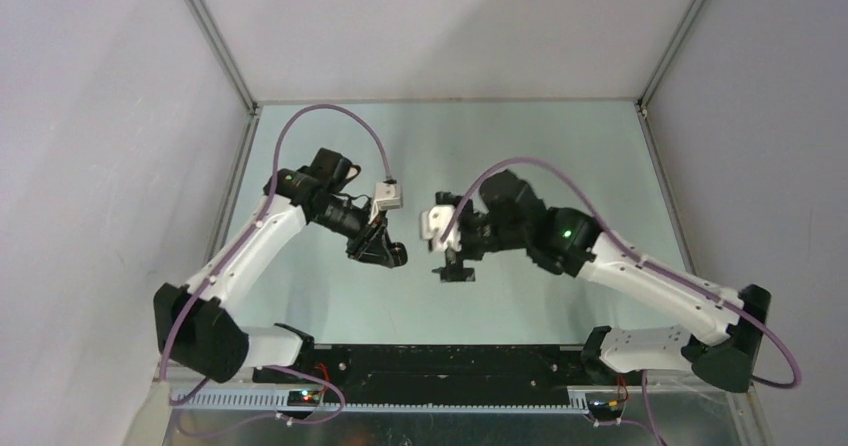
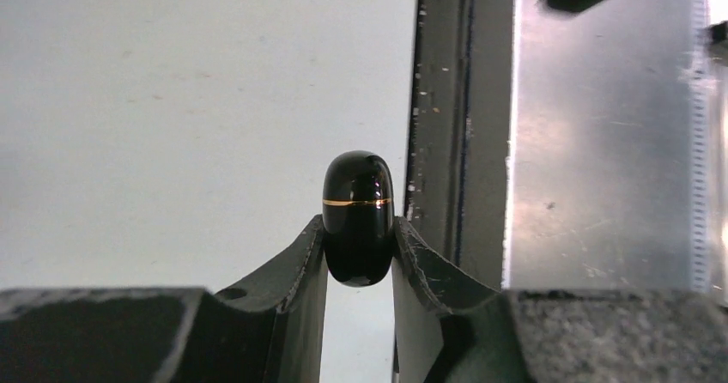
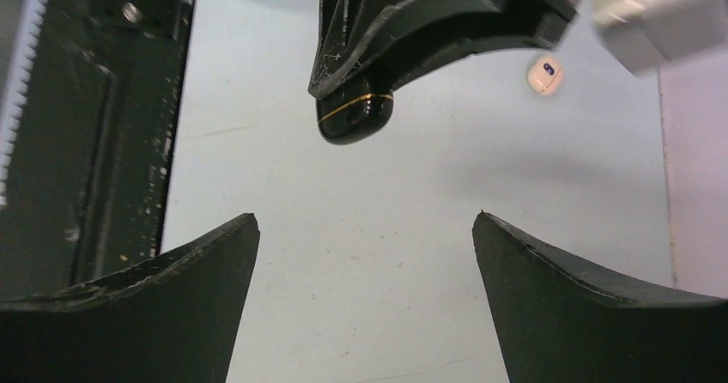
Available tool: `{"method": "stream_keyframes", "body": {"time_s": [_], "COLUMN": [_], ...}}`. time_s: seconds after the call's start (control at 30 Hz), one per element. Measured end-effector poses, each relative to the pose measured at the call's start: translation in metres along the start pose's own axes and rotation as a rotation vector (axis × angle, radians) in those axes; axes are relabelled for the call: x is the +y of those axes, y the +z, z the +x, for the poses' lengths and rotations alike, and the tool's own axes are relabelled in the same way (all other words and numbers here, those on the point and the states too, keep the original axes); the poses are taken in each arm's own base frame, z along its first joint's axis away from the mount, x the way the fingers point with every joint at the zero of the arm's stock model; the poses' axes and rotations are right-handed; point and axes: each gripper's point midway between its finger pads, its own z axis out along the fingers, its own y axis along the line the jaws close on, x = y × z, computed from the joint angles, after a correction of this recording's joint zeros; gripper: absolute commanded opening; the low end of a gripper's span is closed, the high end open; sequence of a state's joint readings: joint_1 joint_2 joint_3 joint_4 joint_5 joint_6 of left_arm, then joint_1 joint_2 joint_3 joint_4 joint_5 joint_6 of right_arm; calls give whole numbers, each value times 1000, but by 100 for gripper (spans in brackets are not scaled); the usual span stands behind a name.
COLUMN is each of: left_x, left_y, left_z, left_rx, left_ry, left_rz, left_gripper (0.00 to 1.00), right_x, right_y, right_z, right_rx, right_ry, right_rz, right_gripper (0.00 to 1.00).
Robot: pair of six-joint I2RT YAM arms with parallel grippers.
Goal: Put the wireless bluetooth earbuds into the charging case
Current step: Pick up the charging case at the center of the board, then open the charging case.
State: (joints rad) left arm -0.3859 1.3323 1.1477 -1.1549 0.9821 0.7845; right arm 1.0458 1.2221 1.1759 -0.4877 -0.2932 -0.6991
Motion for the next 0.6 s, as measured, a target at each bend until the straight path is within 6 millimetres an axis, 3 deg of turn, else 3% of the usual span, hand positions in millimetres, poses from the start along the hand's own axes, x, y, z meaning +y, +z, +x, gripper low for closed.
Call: {"method": "stream_keyframes", "body": {"time_s": [0.17,0.27,0.4,0.5,0.6], "left_x": [7,12,5,8,23], "left_y": [-23,-54,-79,-77,-54], "left_z": [-23,-65,-118,-140,-129], "left_rx": [-28,-147,-336,-475,-565], "left_ry": [113,259,318,296,184], "left_rz": [-174,-383,-481,-468,-411], "left_gripper": [2,3,4,6,7], "right_x": [-33,-60,-80,-82,-77], "right_y": [-45,-69,-86,-90,-90], "right_z": [-18,-18,-8,-8,-12], "right_rx": [-127,-177,-202,-233,-259], "right_ry": [136,211,297,320,341], "right_rz": [3,50,98,105,92], "right_gripper": [99,99,99,99,99]}}
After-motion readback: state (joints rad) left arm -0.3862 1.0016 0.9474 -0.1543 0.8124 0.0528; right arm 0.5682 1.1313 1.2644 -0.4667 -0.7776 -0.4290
